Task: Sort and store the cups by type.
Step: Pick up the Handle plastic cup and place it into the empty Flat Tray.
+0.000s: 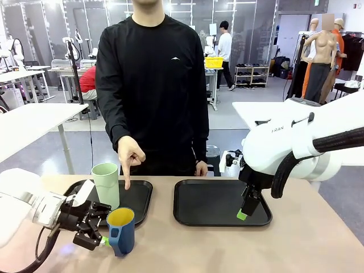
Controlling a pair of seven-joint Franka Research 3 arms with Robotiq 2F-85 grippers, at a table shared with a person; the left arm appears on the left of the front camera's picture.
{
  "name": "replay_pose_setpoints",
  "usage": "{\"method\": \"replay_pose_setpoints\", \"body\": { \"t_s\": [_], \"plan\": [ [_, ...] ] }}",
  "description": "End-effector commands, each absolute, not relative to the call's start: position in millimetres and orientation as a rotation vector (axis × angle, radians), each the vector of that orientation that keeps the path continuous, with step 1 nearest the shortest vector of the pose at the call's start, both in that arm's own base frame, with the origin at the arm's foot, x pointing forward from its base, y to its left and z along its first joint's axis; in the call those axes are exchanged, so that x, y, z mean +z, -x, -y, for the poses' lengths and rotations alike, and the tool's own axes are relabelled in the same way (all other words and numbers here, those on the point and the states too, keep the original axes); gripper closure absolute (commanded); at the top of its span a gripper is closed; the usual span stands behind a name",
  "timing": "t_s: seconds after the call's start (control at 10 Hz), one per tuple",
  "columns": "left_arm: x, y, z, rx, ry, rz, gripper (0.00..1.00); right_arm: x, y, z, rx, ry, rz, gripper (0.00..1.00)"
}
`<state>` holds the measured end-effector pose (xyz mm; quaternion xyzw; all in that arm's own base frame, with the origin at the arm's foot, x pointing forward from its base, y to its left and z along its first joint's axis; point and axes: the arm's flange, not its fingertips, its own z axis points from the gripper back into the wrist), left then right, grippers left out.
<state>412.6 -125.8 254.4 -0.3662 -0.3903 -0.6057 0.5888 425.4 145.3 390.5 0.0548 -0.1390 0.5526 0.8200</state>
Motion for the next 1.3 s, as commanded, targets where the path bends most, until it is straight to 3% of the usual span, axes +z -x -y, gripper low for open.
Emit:
{"method": "replay_pose_setpoints", "body": {
  "t_s": [0.0, 0.9, 1.2],
  "plan": [
    [248.0, -417.8, 137.2, -1.413, 0.828, 0.959, 0.0, 390.5, -425.1, -144.6, 1.175, -0.106, 0.292, 0.0],
    [236.9, -424.3, 144.4, -1.383, 0.982, 0.989, 0.0, 390.5, -425.1, -144.6, 1.175, -0.106, 0.292, 0.0],
    [232.5, -423.3, 142.9, -1.398, 1.046, 0.996, 0.25, 390.5, -425.1, -144.6, 1.175, -0.106, 0.292, 0.0]
  ]
}}
